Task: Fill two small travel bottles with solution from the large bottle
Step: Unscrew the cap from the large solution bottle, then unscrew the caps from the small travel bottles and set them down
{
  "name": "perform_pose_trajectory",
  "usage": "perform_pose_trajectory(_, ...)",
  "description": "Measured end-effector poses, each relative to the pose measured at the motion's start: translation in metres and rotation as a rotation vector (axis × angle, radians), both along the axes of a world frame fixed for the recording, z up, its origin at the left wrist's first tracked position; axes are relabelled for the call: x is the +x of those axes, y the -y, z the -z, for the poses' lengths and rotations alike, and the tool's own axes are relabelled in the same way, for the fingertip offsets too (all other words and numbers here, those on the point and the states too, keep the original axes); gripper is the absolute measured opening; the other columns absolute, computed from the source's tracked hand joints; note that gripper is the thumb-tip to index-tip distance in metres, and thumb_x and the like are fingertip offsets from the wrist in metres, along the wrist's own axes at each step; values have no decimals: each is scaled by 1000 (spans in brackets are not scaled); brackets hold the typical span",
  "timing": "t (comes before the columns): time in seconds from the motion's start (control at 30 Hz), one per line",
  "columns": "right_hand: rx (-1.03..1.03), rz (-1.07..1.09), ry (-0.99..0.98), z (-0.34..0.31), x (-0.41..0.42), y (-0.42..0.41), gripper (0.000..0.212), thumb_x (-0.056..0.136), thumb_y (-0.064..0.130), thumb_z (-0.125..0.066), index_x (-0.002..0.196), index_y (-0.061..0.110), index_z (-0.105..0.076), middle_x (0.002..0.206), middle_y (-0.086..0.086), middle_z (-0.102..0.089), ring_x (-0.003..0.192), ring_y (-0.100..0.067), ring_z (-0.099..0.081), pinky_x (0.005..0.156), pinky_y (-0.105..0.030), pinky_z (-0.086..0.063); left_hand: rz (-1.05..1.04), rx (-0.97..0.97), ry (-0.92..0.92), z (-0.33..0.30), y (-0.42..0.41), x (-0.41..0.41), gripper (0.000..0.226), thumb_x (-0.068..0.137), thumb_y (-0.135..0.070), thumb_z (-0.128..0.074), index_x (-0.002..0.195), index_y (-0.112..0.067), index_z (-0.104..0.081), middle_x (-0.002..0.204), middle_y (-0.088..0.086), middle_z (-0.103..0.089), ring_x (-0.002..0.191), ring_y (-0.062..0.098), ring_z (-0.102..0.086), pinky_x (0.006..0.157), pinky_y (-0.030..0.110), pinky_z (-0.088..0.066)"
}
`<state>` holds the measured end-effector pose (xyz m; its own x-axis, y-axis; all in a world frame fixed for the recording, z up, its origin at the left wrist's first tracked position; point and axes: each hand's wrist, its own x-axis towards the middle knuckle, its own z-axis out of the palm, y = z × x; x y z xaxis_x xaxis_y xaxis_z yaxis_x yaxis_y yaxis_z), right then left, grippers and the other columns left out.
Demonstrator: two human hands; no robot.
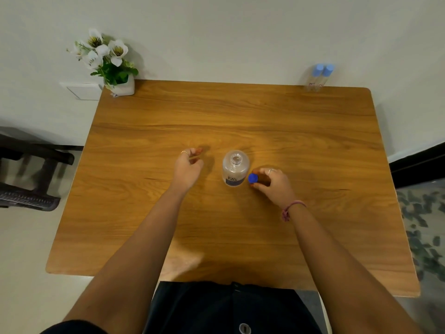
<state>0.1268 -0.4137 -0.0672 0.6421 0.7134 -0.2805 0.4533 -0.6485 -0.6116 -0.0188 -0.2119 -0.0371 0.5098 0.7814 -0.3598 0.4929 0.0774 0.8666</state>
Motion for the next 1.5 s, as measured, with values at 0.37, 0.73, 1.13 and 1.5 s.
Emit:
perform_pose_trajectory(0.37,143,15,-5,-40,90,-12,38,84,0,-57,121,13,-58,116,-5,-61,83,-4,-55,73,-17,-45,6,69,4,-14,-15,39,27,91,-3,-54,115,-15,-59,111,-4,-60,91,3,-57,61,4,-42)
perform_pose_trajectory(0.73,-61,183,542,-108,264,-82,33,92,17,-57,124,15,-57,127,-9,-52,103,-30,-59,86,-38,-48,13,65,73,-34,-36,91,28,93,-4,-56,117,-19,-60,112,-8,-63,100,6,-61,81,23,-49)
perform_pose_trajectory(1.13,-294,-36,641,-80,305,-99,39,89,0,-56,127,9,-55,125,-16,-52,100,-38,-59,85,-45,-51,-43,1,84,-31,-43,94,28,92,-1,-57,113,-19,-62,109,-8,-65,96,3,-62,79,23,-51)
perform_pose_trajectory(1.5,-20,-93,364,-105,237,-140,28,92,16,-58,118,6,-59,119,-11,-48,95,-22,-57,88,-29,-40,77,127,92,-60,-35,84,30,92,1,-56,119,-13,-57,119,-2,-63,110,14,-60,97,34,-49)
